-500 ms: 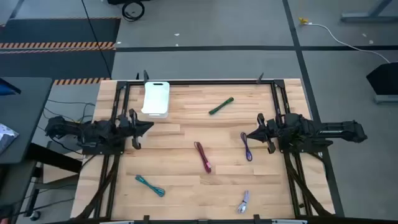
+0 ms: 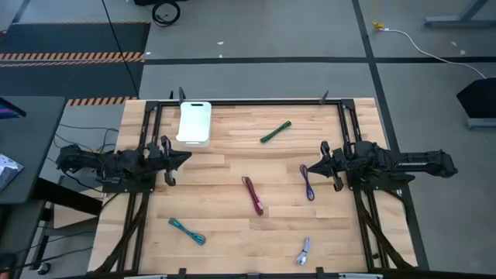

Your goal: Pick and place USB-C Cables

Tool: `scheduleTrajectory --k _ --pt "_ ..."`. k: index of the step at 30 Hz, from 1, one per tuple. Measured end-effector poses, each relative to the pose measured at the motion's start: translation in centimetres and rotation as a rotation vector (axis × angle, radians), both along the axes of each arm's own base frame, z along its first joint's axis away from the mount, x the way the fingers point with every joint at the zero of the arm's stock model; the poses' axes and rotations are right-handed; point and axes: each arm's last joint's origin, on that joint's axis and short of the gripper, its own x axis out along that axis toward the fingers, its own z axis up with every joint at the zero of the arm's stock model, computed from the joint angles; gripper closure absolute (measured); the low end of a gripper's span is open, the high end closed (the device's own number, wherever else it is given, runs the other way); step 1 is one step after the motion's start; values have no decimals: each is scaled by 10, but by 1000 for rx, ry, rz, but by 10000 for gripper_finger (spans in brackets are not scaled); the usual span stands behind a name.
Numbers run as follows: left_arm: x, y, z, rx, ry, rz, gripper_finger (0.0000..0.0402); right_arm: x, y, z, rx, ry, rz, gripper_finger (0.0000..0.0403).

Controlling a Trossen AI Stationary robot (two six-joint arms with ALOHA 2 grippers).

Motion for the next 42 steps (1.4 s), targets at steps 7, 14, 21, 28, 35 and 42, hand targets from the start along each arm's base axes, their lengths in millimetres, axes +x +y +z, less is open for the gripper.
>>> scheduleTrajectory --k 7,14,21,28,35,42 --pt "0 0 0 0 0 0 377 0 0 0 0 1 0 386" --pt "0 0 0 0 0 0 377 0 0 0 0 1 0 386" --pt "0 0 0 0 0 0 377 0 0 0 0 0 0 386" --pt "0 0 0 0 0 0 377 0 0 0 0 1 0 386" --pt "0 0 0 0 0 0 377 0 0 0 0 0 0 386" --pt "0 0 0 0 0 0 377 0 0 0 -30 -6 0 386"
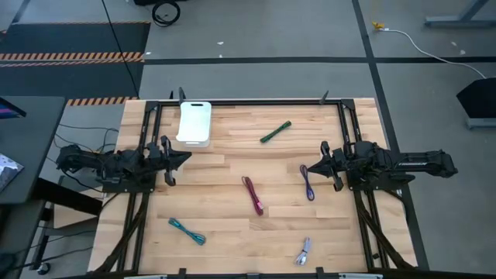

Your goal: Pick and place USB-C Cables

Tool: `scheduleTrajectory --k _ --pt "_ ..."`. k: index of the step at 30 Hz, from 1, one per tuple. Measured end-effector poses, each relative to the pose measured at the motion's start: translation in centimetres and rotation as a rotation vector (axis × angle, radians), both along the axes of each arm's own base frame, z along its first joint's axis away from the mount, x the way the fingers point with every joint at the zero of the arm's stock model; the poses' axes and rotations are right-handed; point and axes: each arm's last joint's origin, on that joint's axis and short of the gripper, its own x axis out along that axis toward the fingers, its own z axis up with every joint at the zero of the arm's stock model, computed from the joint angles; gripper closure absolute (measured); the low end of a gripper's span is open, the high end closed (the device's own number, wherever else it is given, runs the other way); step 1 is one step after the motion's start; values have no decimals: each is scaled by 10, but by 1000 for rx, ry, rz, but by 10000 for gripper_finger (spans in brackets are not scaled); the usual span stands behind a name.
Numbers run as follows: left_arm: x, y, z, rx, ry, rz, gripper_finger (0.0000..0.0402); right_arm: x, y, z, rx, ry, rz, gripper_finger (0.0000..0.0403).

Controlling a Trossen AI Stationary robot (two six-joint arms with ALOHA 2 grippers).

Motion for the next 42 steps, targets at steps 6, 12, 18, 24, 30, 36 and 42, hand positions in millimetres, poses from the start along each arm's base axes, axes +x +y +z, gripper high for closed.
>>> scheduleTrajectory --k 6,12,18,24,30,36,42 --pt "0 0 0 0 0 0 377 0 -1 2 -182 -43 -33 386" --pt "0 1 0 282 88 66 377 0 -1 6 -192 -89 -37 386" --pt "0 1 0 385 120 86 377 0 -1 18 18 -187 -51 386" --pt "0 2 0 631 201 143 377 -3 -2 31 92 -310 -66 386" --pt "-1 1 1 551 170 129 377 -3 -2 33 83 -331 -65 386" --pt "-1 1 2 123 22 68 377 -3 -5 33 -11 -343 -199 386" --pt "-2 -1 12 -75 -129 -68 377 -3 -11 30 -66 -310 -411 386"
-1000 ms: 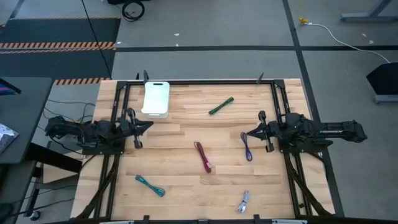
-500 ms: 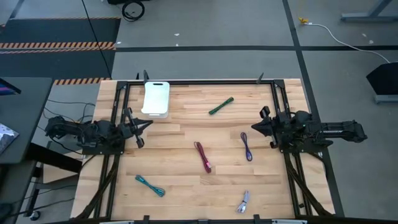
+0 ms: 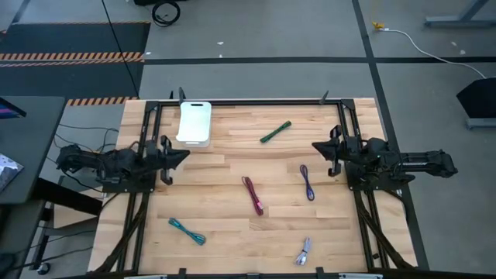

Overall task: Pick and place USB-C Cables
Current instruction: Put the purple charger cable into the white bin

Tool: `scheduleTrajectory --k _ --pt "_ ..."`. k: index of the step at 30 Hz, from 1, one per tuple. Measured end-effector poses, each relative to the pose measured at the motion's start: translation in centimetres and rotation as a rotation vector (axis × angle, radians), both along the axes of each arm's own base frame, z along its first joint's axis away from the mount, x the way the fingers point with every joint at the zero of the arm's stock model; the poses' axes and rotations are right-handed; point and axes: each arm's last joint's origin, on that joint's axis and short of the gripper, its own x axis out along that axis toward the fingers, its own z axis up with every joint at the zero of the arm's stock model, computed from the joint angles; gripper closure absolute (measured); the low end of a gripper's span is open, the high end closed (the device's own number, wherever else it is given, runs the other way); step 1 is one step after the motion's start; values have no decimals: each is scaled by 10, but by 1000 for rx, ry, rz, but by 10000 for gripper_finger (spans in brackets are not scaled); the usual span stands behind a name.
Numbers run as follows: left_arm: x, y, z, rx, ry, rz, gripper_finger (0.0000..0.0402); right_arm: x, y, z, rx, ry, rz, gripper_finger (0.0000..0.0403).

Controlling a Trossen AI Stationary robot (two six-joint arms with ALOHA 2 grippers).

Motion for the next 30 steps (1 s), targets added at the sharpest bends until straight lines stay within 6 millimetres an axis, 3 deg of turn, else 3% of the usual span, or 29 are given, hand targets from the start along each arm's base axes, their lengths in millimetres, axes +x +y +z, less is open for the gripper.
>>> scheduleTrajectory --k 6,12,18,23,30 --pt "-4 -2 55 221 4 -41 349 0 -6 -12 46 124 -196 380" --pt "23 -8 102 394 391 -77 263 0 -7 -20 101 182 -246 351" --pt "75 -26 101 529 855 -239 165 1 -7 -24 155 206 -233 312" --pt "106 -46 93 522 1147 -362 117 1 -7 -28 197 236 -230 276" --pt "114 -86 76 468 1552 -585 104 1 -7 -28 292 194 -219 234"
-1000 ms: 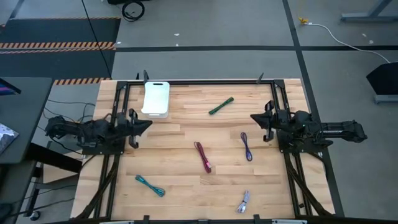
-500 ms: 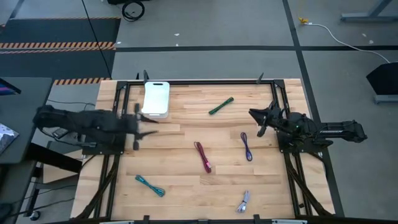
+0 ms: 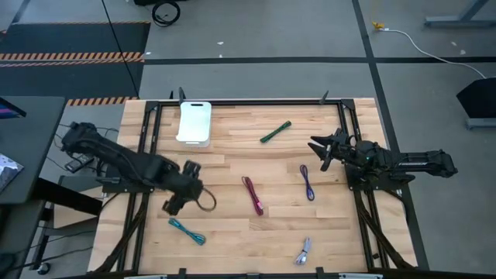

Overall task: Pick and place USB-C Cables
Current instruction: Put the purple charger cable into the white bin

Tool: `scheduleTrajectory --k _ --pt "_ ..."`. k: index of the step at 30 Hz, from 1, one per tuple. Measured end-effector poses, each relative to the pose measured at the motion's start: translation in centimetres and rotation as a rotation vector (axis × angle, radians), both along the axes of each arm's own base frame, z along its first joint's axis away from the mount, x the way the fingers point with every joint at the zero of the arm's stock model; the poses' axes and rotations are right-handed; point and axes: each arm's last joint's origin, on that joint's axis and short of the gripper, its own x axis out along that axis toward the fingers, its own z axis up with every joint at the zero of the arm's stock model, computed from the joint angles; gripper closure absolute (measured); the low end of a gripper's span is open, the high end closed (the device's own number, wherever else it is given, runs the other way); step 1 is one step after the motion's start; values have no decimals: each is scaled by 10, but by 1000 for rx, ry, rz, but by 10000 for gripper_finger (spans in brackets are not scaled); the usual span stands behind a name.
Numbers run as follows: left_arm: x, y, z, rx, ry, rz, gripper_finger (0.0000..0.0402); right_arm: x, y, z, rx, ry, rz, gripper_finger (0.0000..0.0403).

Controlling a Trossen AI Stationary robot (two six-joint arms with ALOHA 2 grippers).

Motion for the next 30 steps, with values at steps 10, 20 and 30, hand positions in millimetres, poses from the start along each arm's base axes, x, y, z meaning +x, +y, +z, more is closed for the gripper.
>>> scheduleTrajectory --k 10,20,30 --pt "2 -51 -34 -15 133 6 104 0 1 0 28 -10 29 221" --pt "-11 -87 -45 -71 136 160 104 2 4 -4 43 29 151 222" --pt "-22 -98 -45 -56 65 320 104 2 4 -4 27 31 160 222"
